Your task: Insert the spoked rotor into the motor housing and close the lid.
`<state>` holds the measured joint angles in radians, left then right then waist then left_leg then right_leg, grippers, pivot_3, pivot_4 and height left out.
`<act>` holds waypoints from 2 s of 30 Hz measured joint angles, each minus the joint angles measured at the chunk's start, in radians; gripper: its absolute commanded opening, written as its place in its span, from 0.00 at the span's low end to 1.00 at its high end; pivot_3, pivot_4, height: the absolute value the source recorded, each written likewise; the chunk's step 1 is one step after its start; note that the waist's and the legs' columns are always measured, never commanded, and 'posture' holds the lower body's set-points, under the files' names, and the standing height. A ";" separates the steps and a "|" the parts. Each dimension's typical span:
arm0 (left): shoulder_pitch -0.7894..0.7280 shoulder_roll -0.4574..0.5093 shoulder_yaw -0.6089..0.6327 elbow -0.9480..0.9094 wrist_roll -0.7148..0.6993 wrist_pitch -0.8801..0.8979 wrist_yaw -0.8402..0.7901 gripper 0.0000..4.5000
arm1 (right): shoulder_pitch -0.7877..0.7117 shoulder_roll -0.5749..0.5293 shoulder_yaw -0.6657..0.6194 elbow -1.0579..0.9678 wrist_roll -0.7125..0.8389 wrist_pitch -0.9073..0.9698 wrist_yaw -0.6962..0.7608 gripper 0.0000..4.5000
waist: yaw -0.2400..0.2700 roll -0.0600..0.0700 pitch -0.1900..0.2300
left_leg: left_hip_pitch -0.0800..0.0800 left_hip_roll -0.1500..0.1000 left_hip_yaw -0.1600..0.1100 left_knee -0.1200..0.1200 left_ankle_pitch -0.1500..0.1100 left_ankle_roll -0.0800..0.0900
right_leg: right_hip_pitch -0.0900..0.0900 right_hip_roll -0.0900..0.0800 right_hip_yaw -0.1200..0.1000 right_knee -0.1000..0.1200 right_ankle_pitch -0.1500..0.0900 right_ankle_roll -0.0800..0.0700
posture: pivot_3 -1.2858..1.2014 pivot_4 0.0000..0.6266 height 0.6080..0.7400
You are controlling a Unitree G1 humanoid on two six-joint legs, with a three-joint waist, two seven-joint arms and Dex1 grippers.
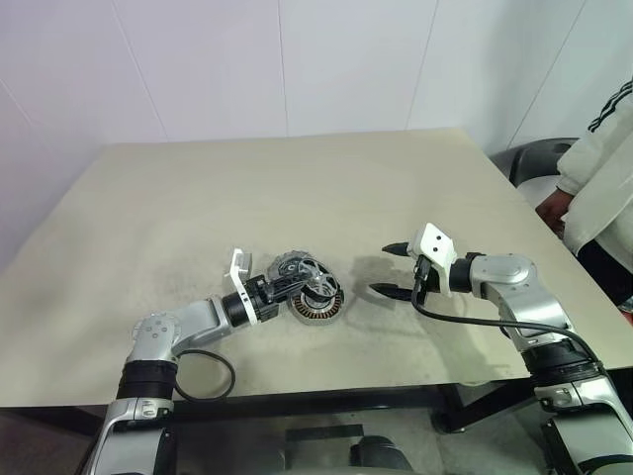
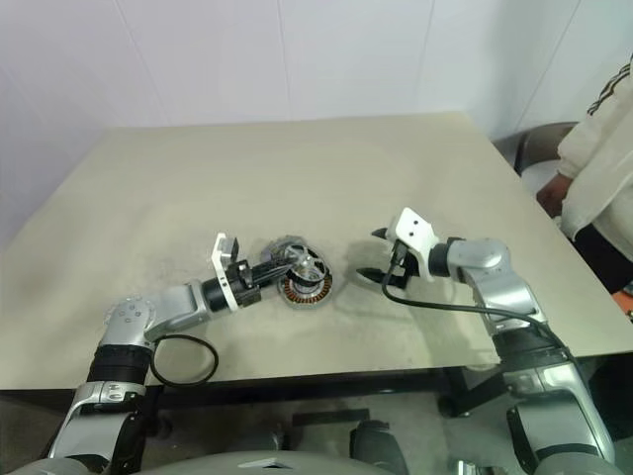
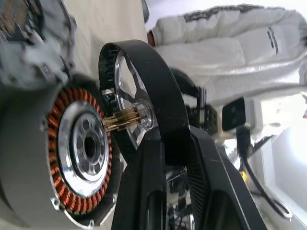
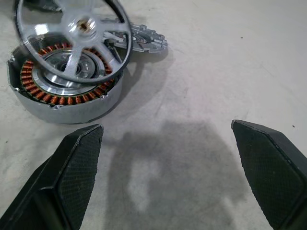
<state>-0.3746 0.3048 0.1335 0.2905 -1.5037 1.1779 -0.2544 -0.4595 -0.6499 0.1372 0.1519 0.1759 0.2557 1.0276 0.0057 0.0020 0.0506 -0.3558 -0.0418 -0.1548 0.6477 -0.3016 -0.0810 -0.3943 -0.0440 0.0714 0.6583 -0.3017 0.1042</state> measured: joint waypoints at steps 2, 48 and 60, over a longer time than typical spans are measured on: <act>0.000 -0.008 0.004 0.000 0.013 0.015 -0.009 0.07 | 0.000 0.000 0.000 0.000 0.000 0.000 0.000 1.00 | 0.000 0.000 0.000 | 0.000 0.000 0.000 0.000 0.000 0.000 | 0.000 0.000 0.000 0.000 0.000 0.000 | 0.52 0.00 1.00; -0.115 -0.006 0.113 -0.118 0.053 0.256 0.293 0.99 | 0.007 -0.001 0.004 -0.013 -0.015 0.017 -0.001 1.00 | -0.003 0.000 0.000 | 0.000 0.000 0.000 0.001 0.000 0.000 | 0.000 0.000 0.000 0.001 0.000 0.000 | 0.52 0.00 1.00; -0.132 0.089 0.057 -0.251 0.094 0.297 0.276 0.99 | 0.007 -0.001 0.006 -0.012 -0.019 0.017 0.001 1.00 | -0.002 0.000 0.000 | 0.001 0.000 0.000 0.002 0.000 0.000 | 0.000 0.000 0.000 0.003 0.000 0.000 | 0.52 0.00 1.00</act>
<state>-0.5070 0.3943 0.1909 0.0392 -1.4099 1.4750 0.0212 -0.4525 -0.6506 0.1428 0.1396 0.1572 0.2725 1.0283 0.0037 0.0016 0.0503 -0.3553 -0.0420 -0.1547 0.6497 -0.3013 -0.0815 -0.3944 -0.0442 0.0717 0.6615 -0.3014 0.1046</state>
